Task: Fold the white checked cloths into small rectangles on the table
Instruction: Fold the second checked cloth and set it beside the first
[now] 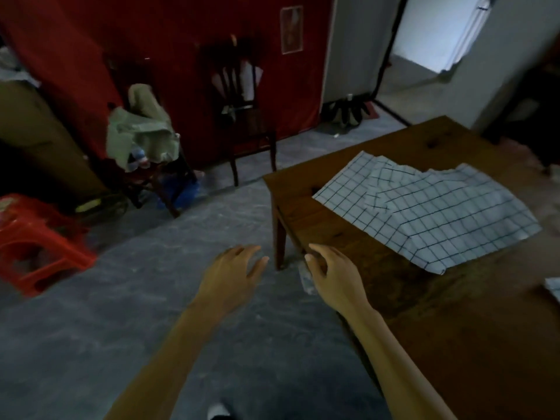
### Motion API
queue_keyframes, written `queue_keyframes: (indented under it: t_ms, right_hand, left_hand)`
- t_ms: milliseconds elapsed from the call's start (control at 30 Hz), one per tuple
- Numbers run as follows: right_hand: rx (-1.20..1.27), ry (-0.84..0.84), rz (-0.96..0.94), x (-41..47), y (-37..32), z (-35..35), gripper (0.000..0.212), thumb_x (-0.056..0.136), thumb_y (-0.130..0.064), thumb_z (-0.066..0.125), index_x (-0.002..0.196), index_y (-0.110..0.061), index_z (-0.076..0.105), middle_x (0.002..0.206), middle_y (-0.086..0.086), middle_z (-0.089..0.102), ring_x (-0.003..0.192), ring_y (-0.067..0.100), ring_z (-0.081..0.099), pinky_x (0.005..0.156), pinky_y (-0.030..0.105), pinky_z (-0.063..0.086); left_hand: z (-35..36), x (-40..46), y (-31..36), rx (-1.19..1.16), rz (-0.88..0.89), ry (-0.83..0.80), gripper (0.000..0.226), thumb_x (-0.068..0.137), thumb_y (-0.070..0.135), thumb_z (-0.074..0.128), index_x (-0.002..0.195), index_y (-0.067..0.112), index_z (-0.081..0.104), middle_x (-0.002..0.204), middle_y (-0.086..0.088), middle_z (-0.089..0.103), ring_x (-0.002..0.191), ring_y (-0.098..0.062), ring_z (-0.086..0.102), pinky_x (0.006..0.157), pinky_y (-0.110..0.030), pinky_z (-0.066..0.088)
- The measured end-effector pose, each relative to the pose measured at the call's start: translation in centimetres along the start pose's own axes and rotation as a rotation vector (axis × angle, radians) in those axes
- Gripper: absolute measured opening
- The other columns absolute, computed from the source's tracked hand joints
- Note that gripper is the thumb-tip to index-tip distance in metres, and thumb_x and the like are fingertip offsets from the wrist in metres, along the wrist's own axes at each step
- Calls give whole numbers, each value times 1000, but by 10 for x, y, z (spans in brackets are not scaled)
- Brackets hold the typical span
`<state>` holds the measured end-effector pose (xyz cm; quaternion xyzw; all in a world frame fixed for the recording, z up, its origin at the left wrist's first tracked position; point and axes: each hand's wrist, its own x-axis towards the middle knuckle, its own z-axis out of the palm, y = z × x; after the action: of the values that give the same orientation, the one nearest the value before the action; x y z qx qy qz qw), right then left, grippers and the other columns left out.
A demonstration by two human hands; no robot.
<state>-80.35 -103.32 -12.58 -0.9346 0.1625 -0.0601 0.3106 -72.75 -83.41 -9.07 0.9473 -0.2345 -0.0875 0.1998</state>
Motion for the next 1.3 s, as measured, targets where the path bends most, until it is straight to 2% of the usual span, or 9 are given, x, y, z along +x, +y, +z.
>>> queue_keyframes:
  t_ms: [233, 367, 500, 600, 700, 767, 1000, 1167, 1300]
  right_hand:
    - [-63, 105, 175, 82, -6, 29, 38, 99, -42, 43, 132, -26, 52, 130, -8, 58, 117, 6, 52, 99, 24, 38]
    - [-70, 240, 318, 130, -33, 34, 37, 98, -39, 45, 131, -24, 53, 129, -6, 59, 117, 6, 53, 96, 17, 33]
    - [-60, 366, 413, 174, -51, 23, 34, 98, -38, 47, 127, -21, 56, 120, -4, 63, 101, 3, 55, 93, 20, 41]
    - [-11, 422, 505, 198, -54, 21, 35, 98, -34, 48, 130, -21, 54, 127, -2, 60, 98, 2, 53, 83, 11, 35]
    - [-14, 463, 576, 223, -45, 25, 37, 98, -33, 49, 132, -20, 52, 135, 1, 56, 117, 12, 54, 96, 22, 37]
    - [-12, 510, 627, 241, -31, 28, 37, 98, -33, 50, 132, -20, 52, 136, 1, 55, 122, 16, 53, 97, 23, 36]
    - [77, 704, 831, 310, 38, 30, 36, 97, -32, 50, 130, -17, 54, 132, 7, 58, 119, 19, 55, 97, 32, 42]
    - [150, 845, 985, 342, 64, 20, 35, 96, -29, 53, 127, -14, 57, 125, 10, 62, 110, 22, 59, 91, 35, 47]
    - [113, 902, 1122, 349, 84, 15, 37, 96, -30, 53, 129, -14, 56, 131, 7, 59, 122, 21, 53, 103, 39, 42]
  left_hand:
    - [-8, 134, -45, -59, 224, -121, 45, 96, 43, 41, 128, 15, 55, 130, -5, 57, 117, -21, 52, 102, -31, 35]
    - [-25, 220, -66, -89, 396, -178, 71, 86, 65, 22, 124, 16, 58, 125, -4, 60, 112, -19, 56, 99, -36, 43]
    - [-53, 294, -49, -88, 554, -210, 47, 95, 48, 41, 129, 17, 54, 130, -2, 57, 116, -17, 53, 100, -29, 40]
    - [-55, 334, -34, -75, 673, -252, 44, 96, 43, 42, 132, 19, 50, 132, -1, 55, 118, -16, 50, 100, -29, 37]
    - [-41, 375, -18, -49, 773, -330, 44, 97, 44, 40, 134, 22, 46, 135, 2, 51, 122, -14, 47, 102, -29, 35]
    - [-28, 404, -7, -55, 843, -360, 42, 97, 43, 41, 133, 22, 47, 134, 2, 51, 120, -12, 47, 99, -26, 34]
    - [-3, 504, 38, 22, 1039, -549, 39, 97, 41, 44, 131, 22, 49, 130, -1, 55, 115, -13, 50, 96, -29, 42]
    - [14, 566, 95, 168, 1235, -569, 40, 98, 39, 42, 132, 18, 48, 131, -4, 53, 114, -16, 52, 97, -35, 44]
    - [57, 589, 142, 229, 1393, -652, 41, 97, 41, 41, 132, 21, 46, 133, -5, 52, 112, -18, 54, 99, -36, 43]
